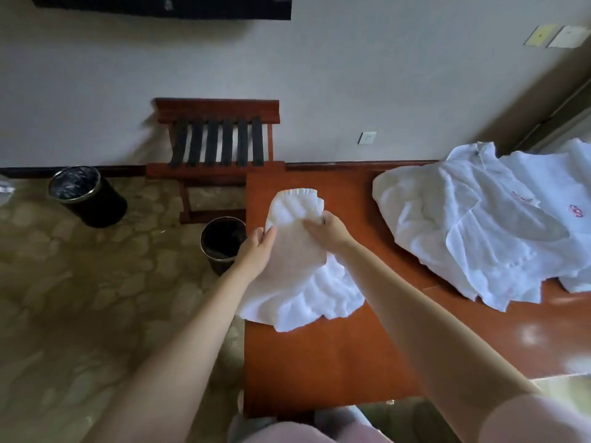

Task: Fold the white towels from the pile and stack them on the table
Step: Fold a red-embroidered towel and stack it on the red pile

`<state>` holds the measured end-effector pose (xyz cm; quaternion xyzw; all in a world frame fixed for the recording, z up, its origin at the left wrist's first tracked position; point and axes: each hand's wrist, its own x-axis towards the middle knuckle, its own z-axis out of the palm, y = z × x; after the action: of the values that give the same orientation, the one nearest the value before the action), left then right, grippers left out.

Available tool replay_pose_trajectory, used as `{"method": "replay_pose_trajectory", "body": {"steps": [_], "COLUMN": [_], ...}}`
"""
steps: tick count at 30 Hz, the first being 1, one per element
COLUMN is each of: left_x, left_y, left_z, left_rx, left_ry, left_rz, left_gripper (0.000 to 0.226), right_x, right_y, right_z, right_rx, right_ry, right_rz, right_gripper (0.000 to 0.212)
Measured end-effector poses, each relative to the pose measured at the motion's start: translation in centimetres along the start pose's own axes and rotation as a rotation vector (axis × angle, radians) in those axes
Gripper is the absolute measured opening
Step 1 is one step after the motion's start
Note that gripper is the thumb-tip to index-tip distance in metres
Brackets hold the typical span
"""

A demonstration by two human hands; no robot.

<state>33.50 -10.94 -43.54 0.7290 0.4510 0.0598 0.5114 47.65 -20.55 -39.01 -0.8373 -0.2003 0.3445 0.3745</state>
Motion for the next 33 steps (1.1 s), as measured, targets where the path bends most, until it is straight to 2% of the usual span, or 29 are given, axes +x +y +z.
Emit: {"method": "replay_pose_trajectory", "body": {"steps": [4, 7, 9, 11, 13, 15, 18, 21, 23, 25, 27, 30, 31, 33], "left_x": [-1.4, -2.4, -3.0, -3.2, -3.5, -3.7, -3.0, -1.8, -1.4, -0.8, -0.3, -0.1, -0.1, -0.1], "left_y": [-2.6, -3.6, -3.5, -3.0, -2.4, -2.1, -1.5, 0.0, 1.3, 2.2, 3.0, 4.2, 4.5, 4.7], "left_z": [1.8, 2.7, 3.2, 3.6, 3.9, 3.9, 2.6, 0.6, -0.7, -1.5, -1.6, -1.0, -0.6, 0.1], "left_rx": [-0.019, -0.068, 0.016, 0.17, 0.185, 0.068, 0.05, -0.034, -0.049, -0.046, -0.057, -0.061, -0.059, -0.044], "left_ry": [-0.121, -0.202, -0.212, -0.196, -0.198, -0.123, 0.104, 0.305, 0.398, 0.463, 0.488, 0.443, 0.407, 0.333], "left_rz": [-0.087, -0.143, -0.101, -0.024, 0.041, 0.094, 0.13, 0.18, 0.179, 0.188, 0.202, 0.23, 0.233, 0.258], "left_gripper": [0.054, 0.062, 0.067, 0.069, 0.056, 0.027, 0.023, 0.03, 0.03, 0.025, 0.022, 0.019, 0.021, 0.02], "right_x": [-0.8, -1.6, -1.9, -1.9, -1.8, -1.8, -1.5, -0.9, -0.6, -0.5, -0.1, 0.9, 1.1, 1.4], "right_y": [3.9, 6.2, 6.9, 7.0, 6.7, 6.4, 5.7, 4.8, 4.2, 4.1, 4.7, 5.1, 4.7, 3.7], "right_z": [1.1, 1.5, 1.7, 1.9, 1.9, 1.4, -0.3, -2.4, -3.8, -5.0, -5.8, -5.7, -5.3, -4.1], "right_rx": [-0.09, -0.086, -0.072, -0.096, -0.117, -0.107, -0.066, 0.005, -0.094, -0.307, -0.46, -0.557, -0.509, -0.257], "right_ry": [-0.073, -0.116, -0.136, -0.14, -0.16, -0.178, -0.131, 0.018, 0.163, 0.306, 0.344, 0.271, 0.24, 0.096], "right_rz": [0.091, 0.181, 0.194, 0.22, 0.214, 0.183, 0.124, 0.021, -0.056, -0.082, -0.089, -0.173, -0.202, -0.212], "right_gripper": [0.015, 0.03, 0.036, 0.033, 0.027, 0.017, 0.017, 0.023, 0.022, 0.017, 0.01, 0.022, 0.028, 0.044]}}
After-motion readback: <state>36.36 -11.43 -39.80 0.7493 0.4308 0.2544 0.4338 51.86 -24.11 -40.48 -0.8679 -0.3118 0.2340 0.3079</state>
